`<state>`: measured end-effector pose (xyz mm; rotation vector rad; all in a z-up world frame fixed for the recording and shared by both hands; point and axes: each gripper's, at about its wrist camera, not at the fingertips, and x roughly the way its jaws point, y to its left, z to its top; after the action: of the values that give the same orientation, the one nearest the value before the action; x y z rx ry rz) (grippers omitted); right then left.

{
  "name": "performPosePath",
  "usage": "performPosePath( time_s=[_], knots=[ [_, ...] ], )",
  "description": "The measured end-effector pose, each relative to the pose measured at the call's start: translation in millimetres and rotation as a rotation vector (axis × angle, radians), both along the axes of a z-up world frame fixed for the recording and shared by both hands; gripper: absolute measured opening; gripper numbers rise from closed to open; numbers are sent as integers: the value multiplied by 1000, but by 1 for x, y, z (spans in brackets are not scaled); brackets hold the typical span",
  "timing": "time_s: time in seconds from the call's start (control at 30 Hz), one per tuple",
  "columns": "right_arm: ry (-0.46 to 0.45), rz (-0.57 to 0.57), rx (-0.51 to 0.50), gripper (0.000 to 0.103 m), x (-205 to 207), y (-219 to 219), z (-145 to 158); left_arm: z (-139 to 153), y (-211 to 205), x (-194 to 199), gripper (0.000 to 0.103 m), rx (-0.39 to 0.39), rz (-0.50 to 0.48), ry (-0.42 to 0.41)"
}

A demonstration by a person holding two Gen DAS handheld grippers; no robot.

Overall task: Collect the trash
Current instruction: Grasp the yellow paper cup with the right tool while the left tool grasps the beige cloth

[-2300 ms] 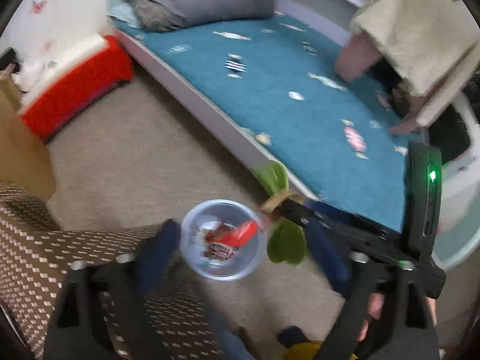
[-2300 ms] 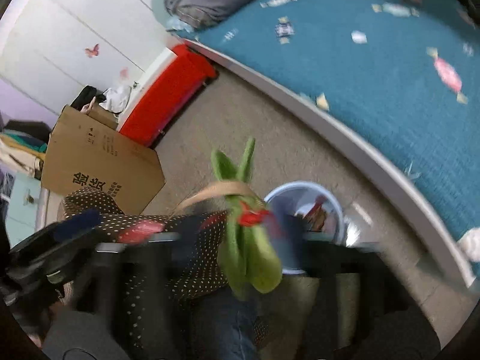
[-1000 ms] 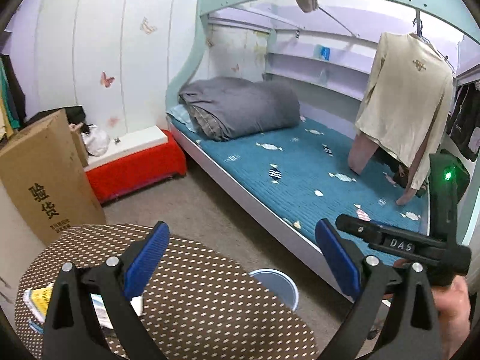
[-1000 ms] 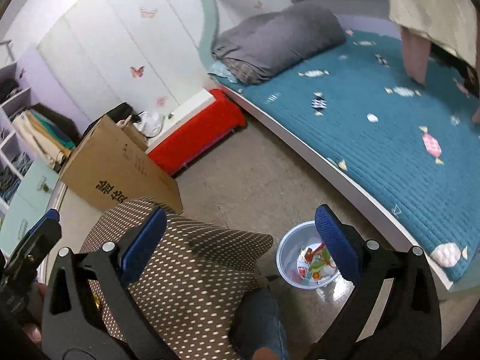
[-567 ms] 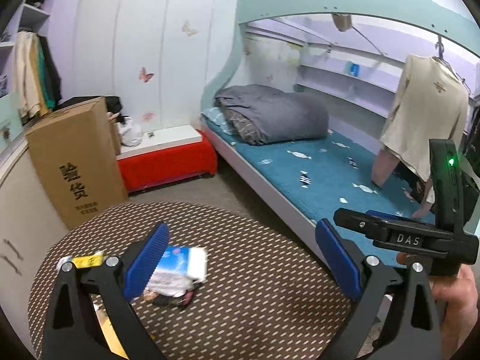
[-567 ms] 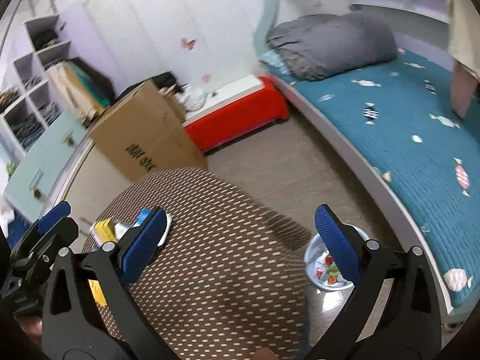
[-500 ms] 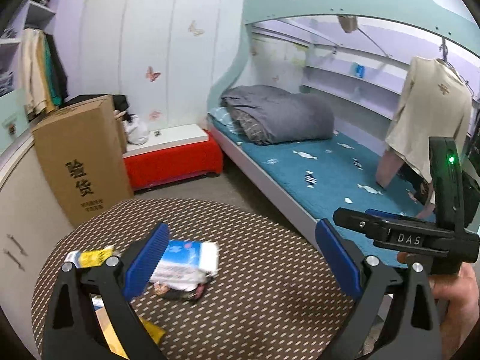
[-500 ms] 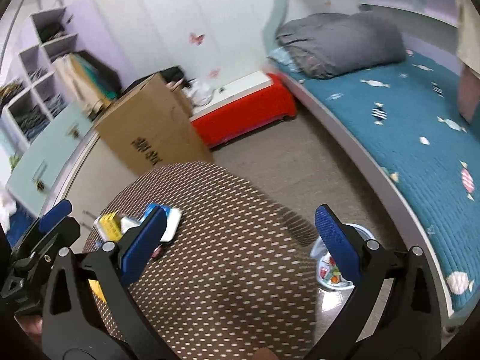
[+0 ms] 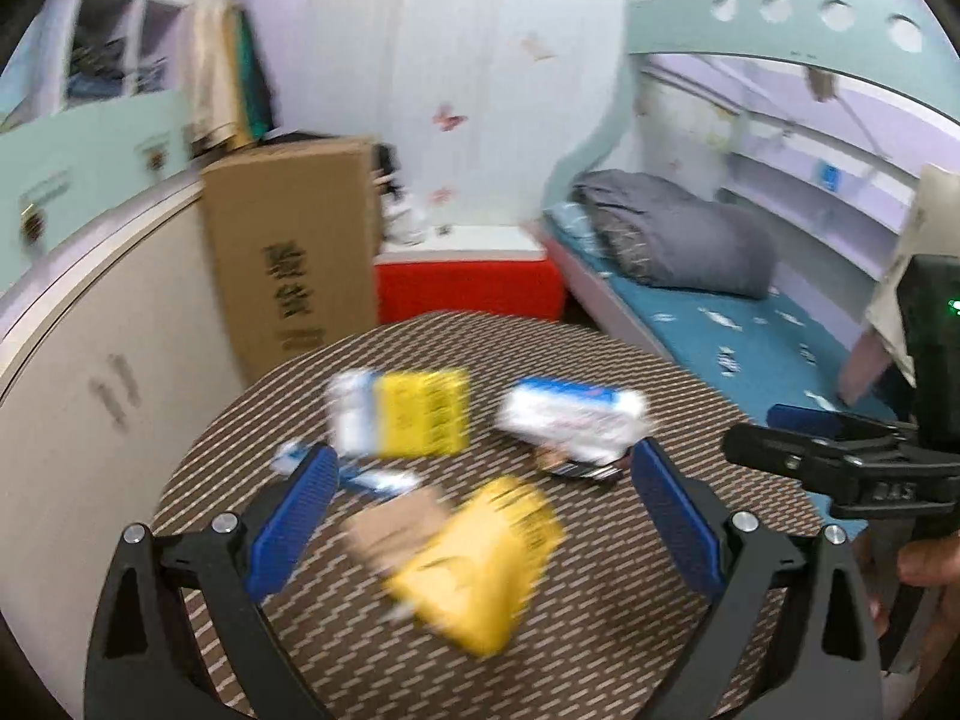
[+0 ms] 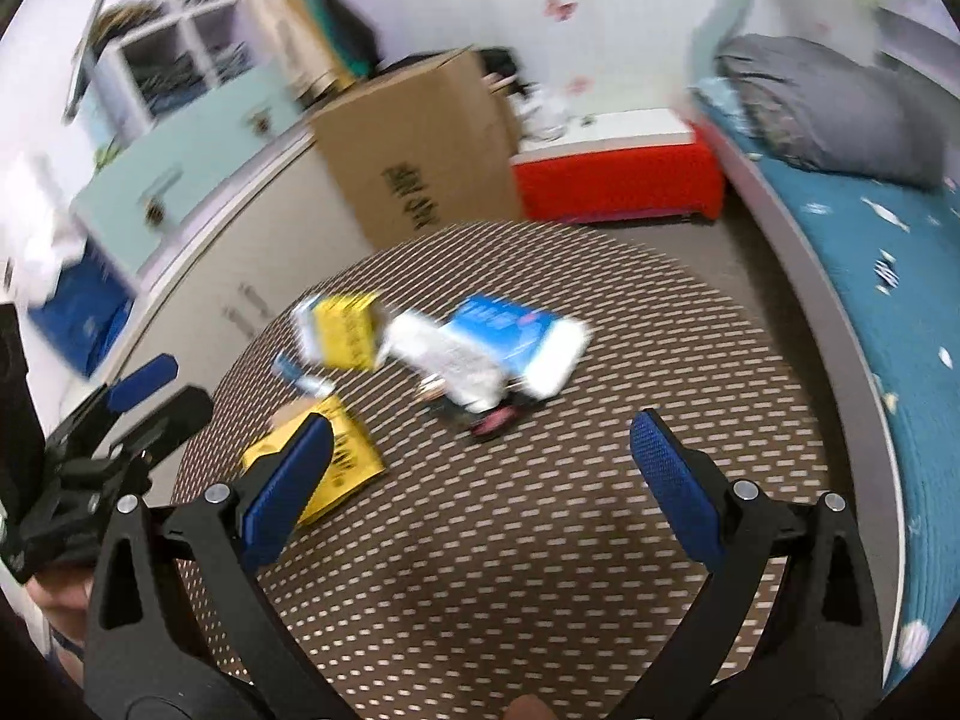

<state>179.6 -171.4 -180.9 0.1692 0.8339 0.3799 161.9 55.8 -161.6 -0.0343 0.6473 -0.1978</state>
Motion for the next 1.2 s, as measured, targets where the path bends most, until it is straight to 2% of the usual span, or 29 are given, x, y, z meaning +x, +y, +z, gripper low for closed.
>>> performPosePath(
  time_s=[0.13, 0.37, 0.53, 0.7, 0.8, 0.83, 0.93, 1.2],
  knots=[
    [8, 128, -49, 97, -1, 46, -9, -19, 46, -12, 96, 6, 110, 36],
    [16, 314, -180, 97, 1, 106, -28, -49, 90, -22, 96, -9, 226, 113],
    [33, 392, -245, 97, 7, 127, -42, -57, 97, -19, 96, -14, 239, 127],
    [69, 433, -266, 97, 16, 139, -59, -63, 91, -10, 96, -12, 221, 140],
    [96, 424, -198, 97, 24, 135, -65, -67, 86, -4, 96, -6, 210, 151],
    [99, 422, -174, 93, 25, 133, -66, -68, 84, -1, 96, -5, 205, 156],
    [99, 408, -135, 91, 24, 122, -65, -69, 80, 4, 96, -10, 194, 164],
    [110, 292, -46, 91, 11, 56, -59, -79, 51, 28, 96, -16, 108, 201]
  ],
)
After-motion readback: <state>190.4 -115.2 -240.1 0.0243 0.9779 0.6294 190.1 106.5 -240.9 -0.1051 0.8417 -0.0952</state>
